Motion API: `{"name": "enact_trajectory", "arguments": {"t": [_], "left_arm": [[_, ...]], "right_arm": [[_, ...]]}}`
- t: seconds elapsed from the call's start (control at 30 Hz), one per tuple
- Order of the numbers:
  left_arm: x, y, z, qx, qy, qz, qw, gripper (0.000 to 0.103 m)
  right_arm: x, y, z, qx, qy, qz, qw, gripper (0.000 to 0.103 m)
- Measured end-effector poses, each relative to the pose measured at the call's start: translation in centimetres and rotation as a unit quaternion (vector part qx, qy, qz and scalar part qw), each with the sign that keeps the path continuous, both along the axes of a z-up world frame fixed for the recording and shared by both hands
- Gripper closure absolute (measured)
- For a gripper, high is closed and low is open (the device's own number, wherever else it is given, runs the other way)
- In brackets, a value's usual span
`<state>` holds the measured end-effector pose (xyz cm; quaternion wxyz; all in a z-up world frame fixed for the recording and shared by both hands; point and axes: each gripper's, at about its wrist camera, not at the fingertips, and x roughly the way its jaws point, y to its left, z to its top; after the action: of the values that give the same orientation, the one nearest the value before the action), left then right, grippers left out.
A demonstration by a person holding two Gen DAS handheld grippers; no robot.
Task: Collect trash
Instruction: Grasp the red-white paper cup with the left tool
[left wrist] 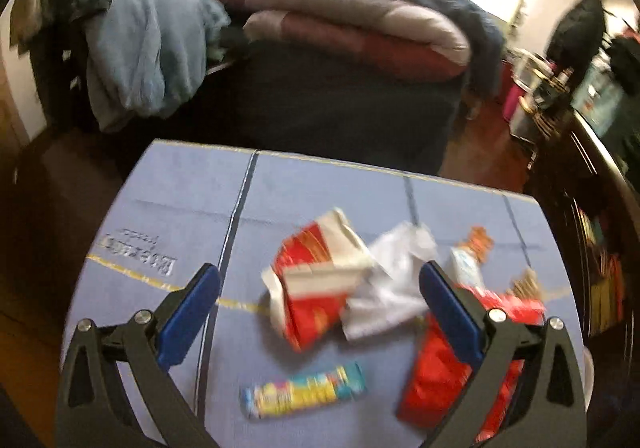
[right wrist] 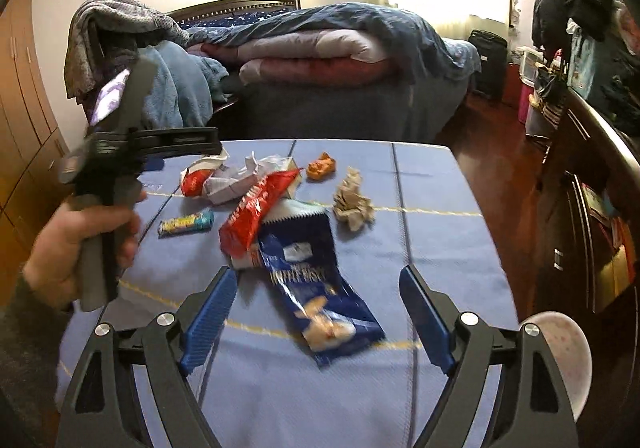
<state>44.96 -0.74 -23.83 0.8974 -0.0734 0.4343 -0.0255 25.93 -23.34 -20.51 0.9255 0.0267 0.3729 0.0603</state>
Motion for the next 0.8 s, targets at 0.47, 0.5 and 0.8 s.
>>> {"name": "enact_trajectory", "arguments": {"t": [0.47, 0.5, 0.8], "left_arm": [[3.0, 0.4, -3.8, -0.055, 0.027, 0.000, 0.9981, 0.033], [2.8, 0.5, -3.7, -0.060, 0.020, 0.000, 0.9980, 0.033], [-0.8, 3.5, 0.4, -0.052, -0.051, 0.025, 0.9971, 0.033]], "right_arm": [[4.9, 1.9, -2.2, -0.002, 0.023, 0.004, 1.000, 0.020], [5.0, 2.1, -2.1, -0.002, 0.022, 0.006, 1.000, 0.020], [7.3, 4.3, -1.0, 0.007, 0.011, 0.036, 0.999, 0.020]]}}
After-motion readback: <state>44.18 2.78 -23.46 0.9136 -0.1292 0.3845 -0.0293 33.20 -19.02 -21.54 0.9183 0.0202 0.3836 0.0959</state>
